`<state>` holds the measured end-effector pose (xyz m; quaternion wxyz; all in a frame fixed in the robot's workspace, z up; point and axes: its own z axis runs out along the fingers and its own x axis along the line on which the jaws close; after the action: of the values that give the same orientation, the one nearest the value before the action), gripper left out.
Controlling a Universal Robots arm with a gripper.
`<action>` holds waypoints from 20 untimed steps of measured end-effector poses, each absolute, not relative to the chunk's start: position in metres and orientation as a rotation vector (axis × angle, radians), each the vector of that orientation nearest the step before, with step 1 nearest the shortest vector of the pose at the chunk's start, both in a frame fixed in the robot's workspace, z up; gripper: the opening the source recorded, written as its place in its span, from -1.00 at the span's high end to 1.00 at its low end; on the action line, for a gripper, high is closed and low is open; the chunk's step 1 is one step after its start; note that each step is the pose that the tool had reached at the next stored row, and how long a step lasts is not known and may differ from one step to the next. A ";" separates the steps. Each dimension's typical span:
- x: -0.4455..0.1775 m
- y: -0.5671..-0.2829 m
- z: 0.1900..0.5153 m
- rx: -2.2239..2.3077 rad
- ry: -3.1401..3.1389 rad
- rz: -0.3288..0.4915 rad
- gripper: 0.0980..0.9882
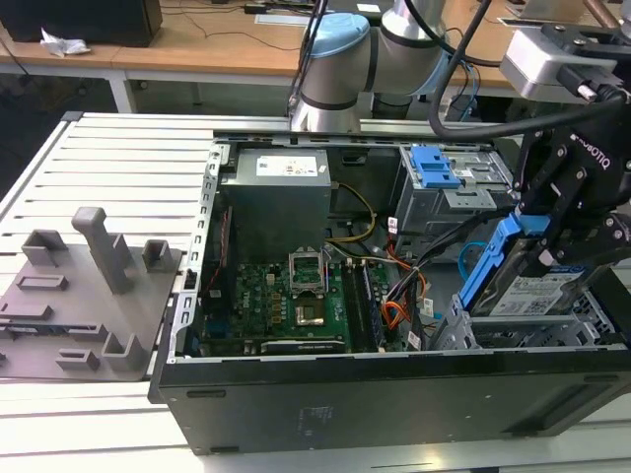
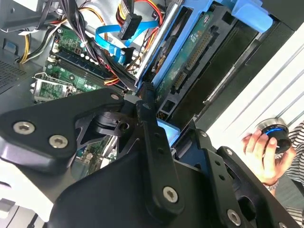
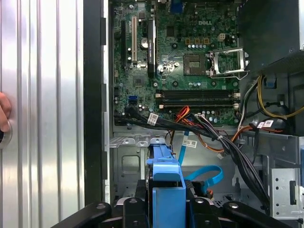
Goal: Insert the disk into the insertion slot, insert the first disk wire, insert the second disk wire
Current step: 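Insert the disk into the insertion slot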
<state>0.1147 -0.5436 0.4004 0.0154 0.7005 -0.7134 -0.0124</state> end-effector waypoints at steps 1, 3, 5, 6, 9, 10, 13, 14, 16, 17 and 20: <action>0.115 -0.544 0.400 2.179 -2.219 -0.039 0.40; 0.115 -0.544 0.400 2.179 -2.219 -0.039 0.40; 0.115 -0.544 0.400 2.179 -2.220 -0.039 0.23; 0.115 -0.544 0.400 2.179 -2.219 -0.039 0.23; 0.115 -0.544 0.400 2.179 -2.219 -0.039 0.27; 0.115 -0.544 0.400 2.179 -2.219 -0.039 0.27; 0.115 -0.544 0.400 2.179 -2.219 -0.039 0.82; 0.115 -0.544 0.400 2.179 -2.219 -0.039 0.96; 0.115 -0.544 0.400 2.179 -2.219 -0.039 0.98; 0.115 -0.544 0.399 2.179 -2.219 -0.039 0.98; 0.115 -0.544 0.399 2.179 -2.219 -0.039 0.98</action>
<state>0.1147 -0.5436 0.3994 0.0154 0.7005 -0.7134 -0.0124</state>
